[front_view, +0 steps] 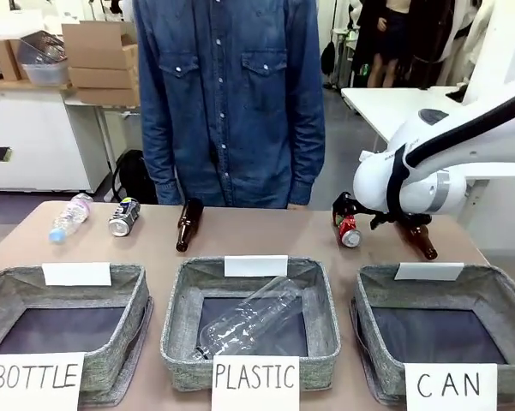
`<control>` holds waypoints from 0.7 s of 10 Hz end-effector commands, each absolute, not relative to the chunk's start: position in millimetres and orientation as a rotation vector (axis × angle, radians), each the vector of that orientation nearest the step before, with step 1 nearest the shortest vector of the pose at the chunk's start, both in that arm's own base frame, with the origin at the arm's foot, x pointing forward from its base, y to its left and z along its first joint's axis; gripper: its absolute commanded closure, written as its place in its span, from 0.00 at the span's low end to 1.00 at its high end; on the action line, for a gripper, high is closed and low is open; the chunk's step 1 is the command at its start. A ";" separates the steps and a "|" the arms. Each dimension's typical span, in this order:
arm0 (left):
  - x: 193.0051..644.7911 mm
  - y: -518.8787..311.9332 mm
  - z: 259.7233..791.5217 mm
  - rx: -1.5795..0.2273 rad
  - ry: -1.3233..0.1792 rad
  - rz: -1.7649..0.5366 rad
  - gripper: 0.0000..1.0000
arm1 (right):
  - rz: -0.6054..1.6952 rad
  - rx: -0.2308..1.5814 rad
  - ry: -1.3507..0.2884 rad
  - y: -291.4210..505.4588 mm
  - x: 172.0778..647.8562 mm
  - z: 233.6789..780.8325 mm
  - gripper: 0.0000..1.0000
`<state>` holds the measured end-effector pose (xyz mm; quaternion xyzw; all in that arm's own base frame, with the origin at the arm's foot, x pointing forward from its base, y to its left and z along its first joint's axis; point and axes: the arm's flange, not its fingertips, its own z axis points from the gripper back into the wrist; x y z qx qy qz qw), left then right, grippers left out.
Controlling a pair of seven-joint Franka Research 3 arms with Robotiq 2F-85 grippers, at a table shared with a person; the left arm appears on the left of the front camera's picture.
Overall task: Sort the can waste into the basket.
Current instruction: Pick up the can waste from the table and place it in the right Fabric basket.
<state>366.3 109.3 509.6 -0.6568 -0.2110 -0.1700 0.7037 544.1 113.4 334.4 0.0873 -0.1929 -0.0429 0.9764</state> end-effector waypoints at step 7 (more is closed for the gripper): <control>364.5 109.5 512.3 -1.466 -0.477 -0.402 0.00 | 0.010 0.067 -0.384 135.5 574.5 310.2 0.00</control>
